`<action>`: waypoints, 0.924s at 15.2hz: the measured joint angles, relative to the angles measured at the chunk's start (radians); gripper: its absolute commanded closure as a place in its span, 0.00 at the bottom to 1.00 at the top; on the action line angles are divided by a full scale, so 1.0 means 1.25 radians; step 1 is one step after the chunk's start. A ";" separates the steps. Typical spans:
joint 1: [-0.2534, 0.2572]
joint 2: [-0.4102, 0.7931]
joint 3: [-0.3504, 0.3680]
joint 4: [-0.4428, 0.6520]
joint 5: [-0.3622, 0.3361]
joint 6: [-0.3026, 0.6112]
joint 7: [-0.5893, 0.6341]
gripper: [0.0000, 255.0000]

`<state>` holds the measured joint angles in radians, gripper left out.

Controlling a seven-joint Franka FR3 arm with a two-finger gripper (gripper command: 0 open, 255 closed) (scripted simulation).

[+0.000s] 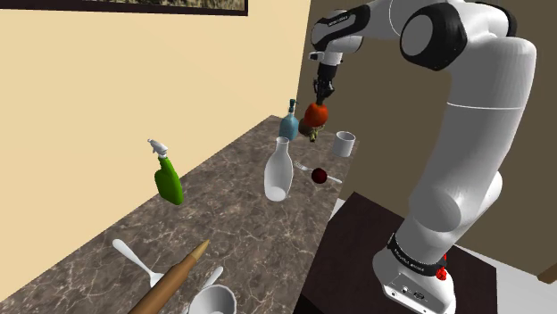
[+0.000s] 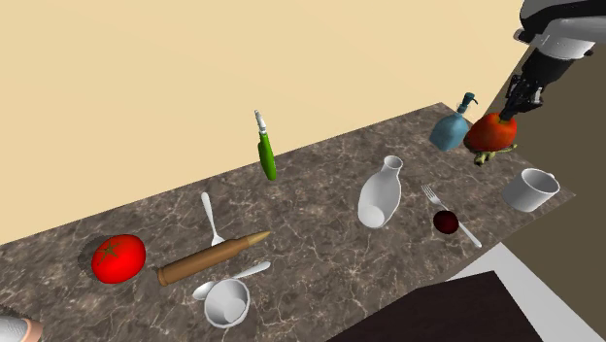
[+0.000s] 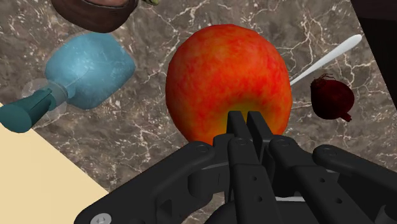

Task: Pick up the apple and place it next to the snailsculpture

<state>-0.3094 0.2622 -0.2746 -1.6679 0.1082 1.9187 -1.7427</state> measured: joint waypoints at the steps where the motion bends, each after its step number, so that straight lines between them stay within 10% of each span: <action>1: 0.000 0.002 0.000 -0.008 0.001 0.010 -0.001 1.00; 14: -0.003 0.046 0.006 -0.090 0.019 0.134 -0.017 1.00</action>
<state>-0.3135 0.3203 -0.2674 -1.7808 0.1317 2.0867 -1.7643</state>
